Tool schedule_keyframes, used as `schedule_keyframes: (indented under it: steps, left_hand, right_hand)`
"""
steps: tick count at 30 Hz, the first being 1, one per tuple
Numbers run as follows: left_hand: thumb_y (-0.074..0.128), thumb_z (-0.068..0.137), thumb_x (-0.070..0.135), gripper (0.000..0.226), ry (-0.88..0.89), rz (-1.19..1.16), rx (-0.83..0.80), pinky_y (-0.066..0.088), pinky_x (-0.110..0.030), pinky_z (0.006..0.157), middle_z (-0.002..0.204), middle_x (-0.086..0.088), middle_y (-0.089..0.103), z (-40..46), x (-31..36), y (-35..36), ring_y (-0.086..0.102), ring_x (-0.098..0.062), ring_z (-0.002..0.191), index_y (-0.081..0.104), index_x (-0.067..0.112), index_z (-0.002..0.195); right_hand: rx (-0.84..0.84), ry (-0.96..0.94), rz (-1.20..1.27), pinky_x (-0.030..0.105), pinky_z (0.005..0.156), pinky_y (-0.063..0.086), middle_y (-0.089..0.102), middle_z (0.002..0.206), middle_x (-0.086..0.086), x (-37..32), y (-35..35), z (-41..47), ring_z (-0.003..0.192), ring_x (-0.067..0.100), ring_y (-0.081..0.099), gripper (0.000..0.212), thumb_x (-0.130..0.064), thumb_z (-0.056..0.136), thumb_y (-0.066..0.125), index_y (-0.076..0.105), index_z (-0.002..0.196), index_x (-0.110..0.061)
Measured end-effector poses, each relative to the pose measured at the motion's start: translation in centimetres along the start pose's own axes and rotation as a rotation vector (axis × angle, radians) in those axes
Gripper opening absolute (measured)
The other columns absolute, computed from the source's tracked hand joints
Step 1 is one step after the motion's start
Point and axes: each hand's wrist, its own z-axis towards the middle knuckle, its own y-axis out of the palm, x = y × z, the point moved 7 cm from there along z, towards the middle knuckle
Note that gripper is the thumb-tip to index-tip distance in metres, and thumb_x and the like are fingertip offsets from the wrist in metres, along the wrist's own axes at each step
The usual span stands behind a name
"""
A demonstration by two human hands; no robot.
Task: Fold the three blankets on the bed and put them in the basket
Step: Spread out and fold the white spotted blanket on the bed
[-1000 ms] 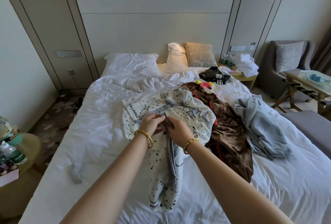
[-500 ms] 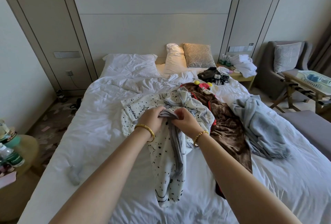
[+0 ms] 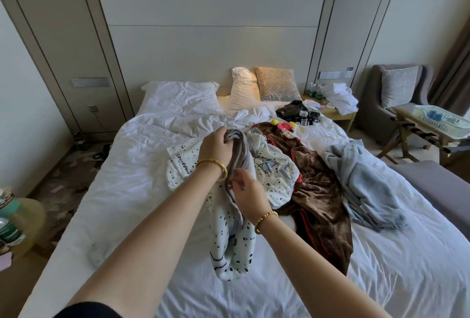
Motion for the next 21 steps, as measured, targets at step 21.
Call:
schedule_keyframes:
  steps: [21]
  left_hand:
    - [0.057, 0.083, 0.011, 0.020, 0.154, -0.056, -0.049, 0.044, -0.022, 0.069, 0.091, -0.003, 0.070, -0.5, 2.6, -1.0, 0.062, -0.020, 0.084, 0.067, 0.017, 0.099]
  right_hand:
    - [0.162, 0.448, 0.100, 0.035, 0.081, 0.041, 0.050, 0.100, 0.013, 2.6, -3.0, 3.6, 0.091, 0.027, 0.050, 0.018, -0.026, 0.092, 0.041, 0.048, 0.089, -0.010]
